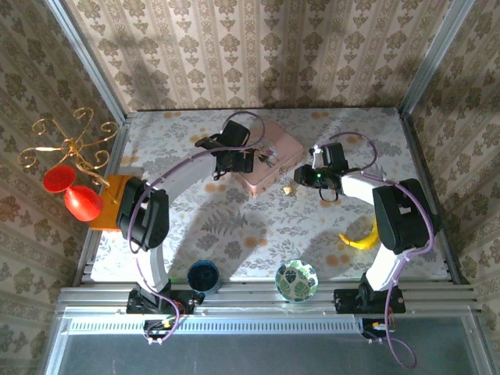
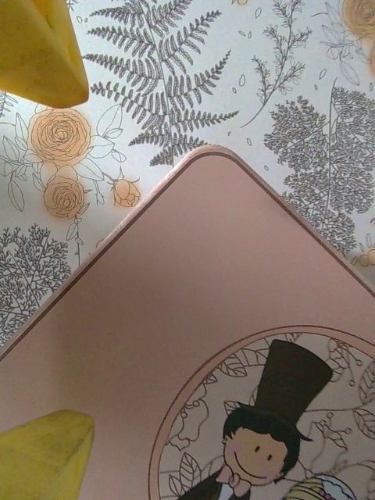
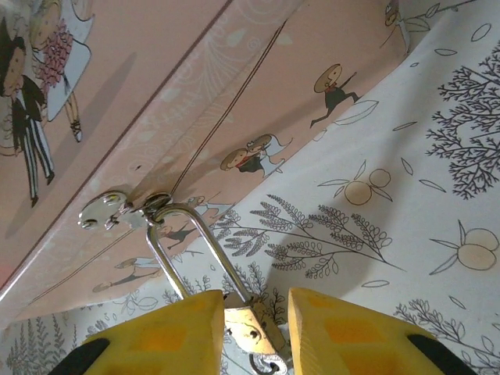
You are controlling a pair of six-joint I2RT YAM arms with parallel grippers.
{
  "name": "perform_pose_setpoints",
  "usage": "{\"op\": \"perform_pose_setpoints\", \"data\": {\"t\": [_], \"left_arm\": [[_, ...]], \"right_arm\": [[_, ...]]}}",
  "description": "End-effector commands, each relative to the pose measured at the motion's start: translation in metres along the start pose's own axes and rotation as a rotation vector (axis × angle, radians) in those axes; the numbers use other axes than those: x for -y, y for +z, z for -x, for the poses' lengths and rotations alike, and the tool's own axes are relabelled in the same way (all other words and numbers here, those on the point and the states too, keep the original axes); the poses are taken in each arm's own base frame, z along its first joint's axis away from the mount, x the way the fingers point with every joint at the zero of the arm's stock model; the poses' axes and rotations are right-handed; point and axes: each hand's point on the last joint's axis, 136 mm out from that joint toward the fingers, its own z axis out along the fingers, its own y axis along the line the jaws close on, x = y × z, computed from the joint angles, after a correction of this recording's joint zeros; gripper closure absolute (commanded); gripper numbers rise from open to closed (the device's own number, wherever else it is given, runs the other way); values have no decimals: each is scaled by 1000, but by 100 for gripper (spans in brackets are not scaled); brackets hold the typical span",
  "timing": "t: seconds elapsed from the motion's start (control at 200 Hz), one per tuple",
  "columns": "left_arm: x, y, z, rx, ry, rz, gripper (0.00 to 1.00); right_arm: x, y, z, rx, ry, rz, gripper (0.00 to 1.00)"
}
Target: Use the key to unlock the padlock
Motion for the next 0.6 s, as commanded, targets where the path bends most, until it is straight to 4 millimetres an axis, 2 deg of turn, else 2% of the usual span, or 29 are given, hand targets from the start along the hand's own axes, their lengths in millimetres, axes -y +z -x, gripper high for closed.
{"op": "perform_pose_setpoints", "data": {"t": [0.0,0.395,0.595], "left_arm": [[-7,3,-4,-24,12,30,0],[-11,17,-19,-80,14,49,0],[-13,20,-22,-91,10,53,0]], "right_arm": [[-9,8,1,-21,-15,42,72],[-16,28,-5,-60,-4,139,74],[-14,34,-11,-80,-7,149,73]]}}
